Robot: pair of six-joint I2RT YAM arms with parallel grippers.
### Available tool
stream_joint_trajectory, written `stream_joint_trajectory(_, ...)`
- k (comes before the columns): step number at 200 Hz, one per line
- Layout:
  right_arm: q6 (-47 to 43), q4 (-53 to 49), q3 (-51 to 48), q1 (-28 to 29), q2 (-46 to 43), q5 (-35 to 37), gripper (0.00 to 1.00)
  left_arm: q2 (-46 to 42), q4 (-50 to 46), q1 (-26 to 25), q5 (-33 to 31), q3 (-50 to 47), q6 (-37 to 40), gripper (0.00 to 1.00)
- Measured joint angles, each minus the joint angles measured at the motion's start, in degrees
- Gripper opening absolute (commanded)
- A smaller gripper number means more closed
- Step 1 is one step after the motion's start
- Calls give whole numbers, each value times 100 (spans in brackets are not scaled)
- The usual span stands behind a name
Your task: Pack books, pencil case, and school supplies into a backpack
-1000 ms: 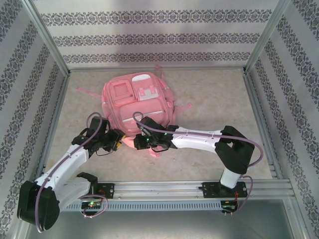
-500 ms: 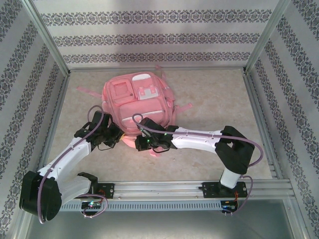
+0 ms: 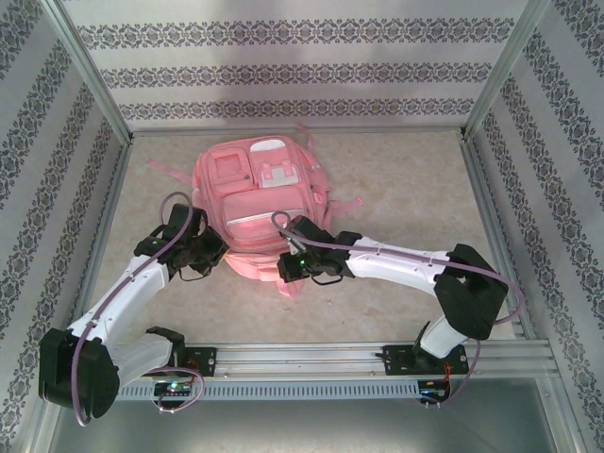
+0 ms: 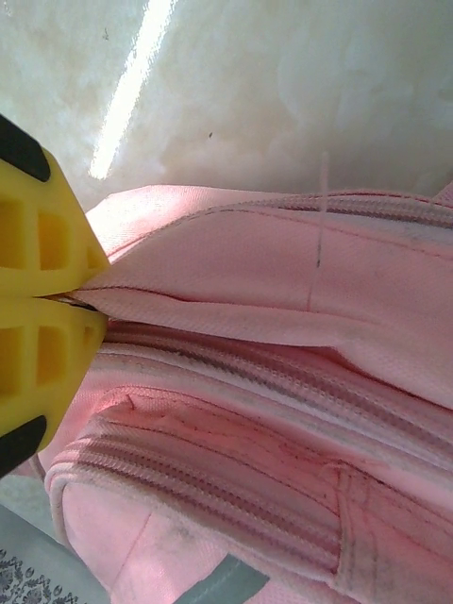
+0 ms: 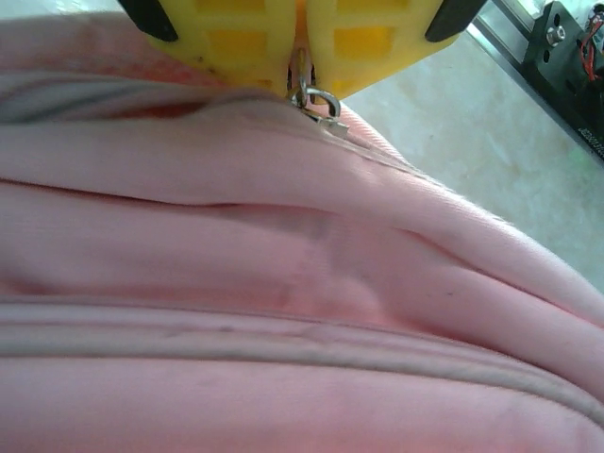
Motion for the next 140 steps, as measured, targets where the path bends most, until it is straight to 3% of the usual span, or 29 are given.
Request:
stream_joint_trajectory(43,-387,-48,-168,-485,-157,-352,0,-26,-63,44,20,31,199,0)
stream_joint_trajectory(85,-678,63,-236,-551,-225,-857,0,136,-308,133,-50,361,619,0)
stream_joint_trajectory(110,-579,105,-101,-308,-160,-872,0,586,-568,278,-87,739,879,38)
stream_joint_trajectory(140,114,417,426,144,396,-728,0,905,-691,564,-127,1141,951,50)
